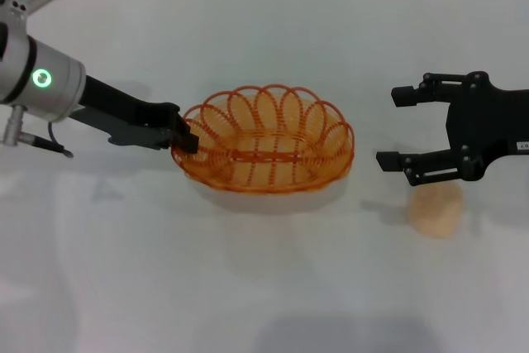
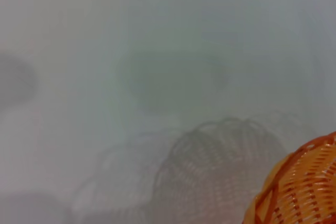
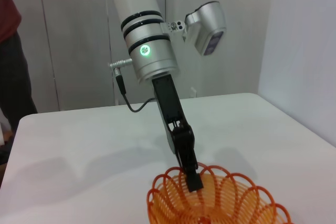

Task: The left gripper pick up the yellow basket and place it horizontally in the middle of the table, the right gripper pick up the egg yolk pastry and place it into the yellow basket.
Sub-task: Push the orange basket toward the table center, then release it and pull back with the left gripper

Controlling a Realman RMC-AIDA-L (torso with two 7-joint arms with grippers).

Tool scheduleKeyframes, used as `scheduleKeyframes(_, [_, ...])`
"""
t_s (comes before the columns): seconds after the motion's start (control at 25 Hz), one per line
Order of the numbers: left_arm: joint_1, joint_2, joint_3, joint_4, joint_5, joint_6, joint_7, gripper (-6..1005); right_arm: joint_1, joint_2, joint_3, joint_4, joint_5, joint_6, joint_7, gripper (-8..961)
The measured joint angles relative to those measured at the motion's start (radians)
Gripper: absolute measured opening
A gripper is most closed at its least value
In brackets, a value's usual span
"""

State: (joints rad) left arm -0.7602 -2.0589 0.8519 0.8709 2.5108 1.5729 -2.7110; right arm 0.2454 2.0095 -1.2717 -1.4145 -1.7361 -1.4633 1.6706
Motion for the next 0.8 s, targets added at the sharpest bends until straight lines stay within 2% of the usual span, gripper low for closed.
scheduleKeyframes(0.8, [-0.014, -0.002, 0.035, -0.104, 0.039, -0.110, 0.010, 85, -0.001, 0.002, 0.000, 0.007, 0.023, -0.024, -0.029, 854])
